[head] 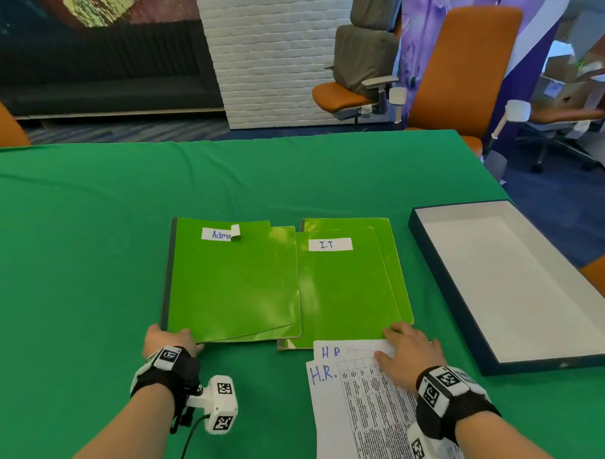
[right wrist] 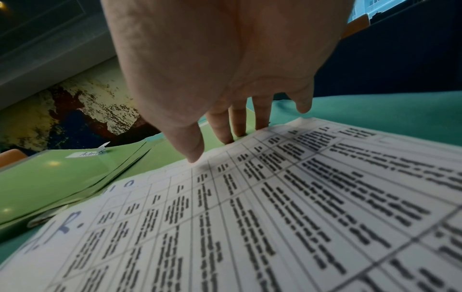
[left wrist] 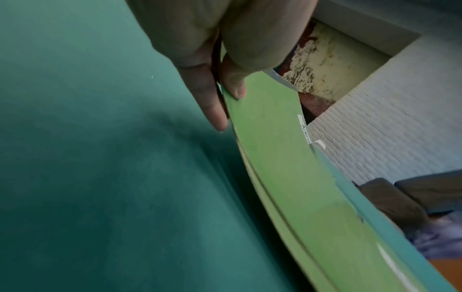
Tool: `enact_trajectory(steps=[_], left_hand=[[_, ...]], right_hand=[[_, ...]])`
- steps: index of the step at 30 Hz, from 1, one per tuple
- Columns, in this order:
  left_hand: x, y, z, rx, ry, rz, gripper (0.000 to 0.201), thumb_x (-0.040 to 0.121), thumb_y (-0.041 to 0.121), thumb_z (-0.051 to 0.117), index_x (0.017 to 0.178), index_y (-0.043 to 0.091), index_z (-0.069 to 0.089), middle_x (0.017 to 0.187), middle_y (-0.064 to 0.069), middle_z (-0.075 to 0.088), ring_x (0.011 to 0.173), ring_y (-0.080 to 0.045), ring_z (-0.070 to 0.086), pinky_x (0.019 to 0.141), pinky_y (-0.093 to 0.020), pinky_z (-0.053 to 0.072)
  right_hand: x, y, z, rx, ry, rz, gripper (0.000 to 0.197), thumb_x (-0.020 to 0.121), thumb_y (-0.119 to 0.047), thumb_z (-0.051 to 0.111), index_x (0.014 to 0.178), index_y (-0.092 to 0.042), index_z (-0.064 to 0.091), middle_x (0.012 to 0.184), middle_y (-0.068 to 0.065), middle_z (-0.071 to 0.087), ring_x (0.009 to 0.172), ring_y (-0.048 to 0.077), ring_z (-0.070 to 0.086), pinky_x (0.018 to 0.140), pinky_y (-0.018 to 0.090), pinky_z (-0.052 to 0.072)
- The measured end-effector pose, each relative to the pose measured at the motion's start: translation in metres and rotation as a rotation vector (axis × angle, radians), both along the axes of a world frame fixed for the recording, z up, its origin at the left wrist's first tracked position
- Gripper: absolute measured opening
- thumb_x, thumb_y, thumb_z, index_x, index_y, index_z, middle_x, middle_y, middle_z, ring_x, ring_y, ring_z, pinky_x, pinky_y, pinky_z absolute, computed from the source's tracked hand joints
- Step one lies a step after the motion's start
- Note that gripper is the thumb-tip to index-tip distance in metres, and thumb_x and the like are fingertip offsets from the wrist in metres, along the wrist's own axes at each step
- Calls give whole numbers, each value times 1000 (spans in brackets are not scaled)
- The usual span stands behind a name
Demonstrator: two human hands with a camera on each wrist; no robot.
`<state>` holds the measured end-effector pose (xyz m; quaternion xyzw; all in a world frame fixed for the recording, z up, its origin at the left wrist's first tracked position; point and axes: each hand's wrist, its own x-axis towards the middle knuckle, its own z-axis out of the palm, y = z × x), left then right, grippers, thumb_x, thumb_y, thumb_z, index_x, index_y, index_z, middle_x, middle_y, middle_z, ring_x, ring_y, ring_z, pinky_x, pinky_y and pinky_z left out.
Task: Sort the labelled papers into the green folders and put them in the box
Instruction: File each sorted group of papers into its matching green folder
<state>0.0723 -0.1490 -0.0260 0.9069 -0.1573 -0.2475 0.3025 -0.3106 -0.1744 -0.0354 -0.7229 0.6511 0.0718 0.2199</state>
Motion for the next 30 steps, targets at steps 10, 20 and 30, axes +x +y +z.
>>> enact_trajectory(steps=[10,20,30], left_hand=[[-50,-19,19,312,-430,-672,73,78,51,64,141,32,31,153,-7,18,137,-37,23,106,-53,34],[-77,-13,-21,484,-344,-1128,85,78,59,59,146,46,9,158,2,0,144,-36,1,115,-50,20],[-80,-21,-15,506,-313,-1113,91,71,68,60,146,41,17,157,-3,6,143,-37,4,116,-50,17]], right_hand=[[3,-23,1,2,-166,-329,83,82,-59,55,146,-16,23,148,9,29,132,27,37,106,47,37],[0,-56,-8,60,-39,-481,95,65,-67,68,133,-9,37,132,14,40,119,31,47,100,47,43],[-16,-81,-5,-102,-615,-683,45,83,-26,68,112,7,58,101,19,63,92,32,61,87,41,48]])
